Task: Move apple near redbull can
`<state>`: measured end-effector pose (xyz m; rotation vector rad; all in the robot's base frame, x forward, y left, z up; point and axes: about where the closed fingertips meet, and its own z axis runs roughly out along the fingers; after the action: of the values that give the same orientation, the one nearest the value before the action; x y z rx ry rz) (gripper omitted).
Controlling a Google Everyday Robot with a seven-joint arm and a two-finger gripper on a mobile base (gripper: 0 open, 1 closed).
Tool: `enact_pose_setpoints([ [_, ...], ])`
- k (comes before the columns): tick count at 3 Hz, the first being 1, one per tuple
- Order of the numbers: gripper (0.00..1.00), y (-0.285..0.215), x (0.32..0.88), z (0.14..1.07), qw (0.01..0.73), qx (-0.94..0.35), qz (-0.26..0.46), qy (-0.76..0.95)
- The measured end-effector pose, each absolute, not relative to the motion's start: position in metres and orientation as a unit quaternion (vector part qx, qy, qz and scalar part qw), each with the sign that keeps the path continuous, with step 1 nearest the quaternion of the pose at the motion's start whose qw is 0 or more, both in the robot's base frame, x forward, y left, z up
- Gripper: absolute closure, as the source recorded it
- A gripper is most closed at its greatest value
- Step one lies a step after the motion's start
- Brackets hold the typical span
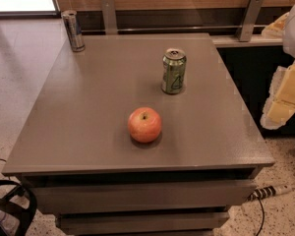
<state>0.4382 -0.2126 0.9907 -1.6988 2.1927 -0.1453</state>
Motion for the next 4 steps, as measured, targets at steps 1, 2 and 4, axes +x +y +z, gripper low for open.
enact_pose_setpoints([
  [1, 0.00, -0.213, 0.438, 0.991, 0.181, -0.602, -0.051, 0.776],
  [2, 0.00, -0.202, 0.441, 0.984, 0.207, -0.608, -0.019, 0.766],
  [4, 0.00, -0.115, 0.457, 0.954, 0.306, -0.644, 0.124, 0.690],
])
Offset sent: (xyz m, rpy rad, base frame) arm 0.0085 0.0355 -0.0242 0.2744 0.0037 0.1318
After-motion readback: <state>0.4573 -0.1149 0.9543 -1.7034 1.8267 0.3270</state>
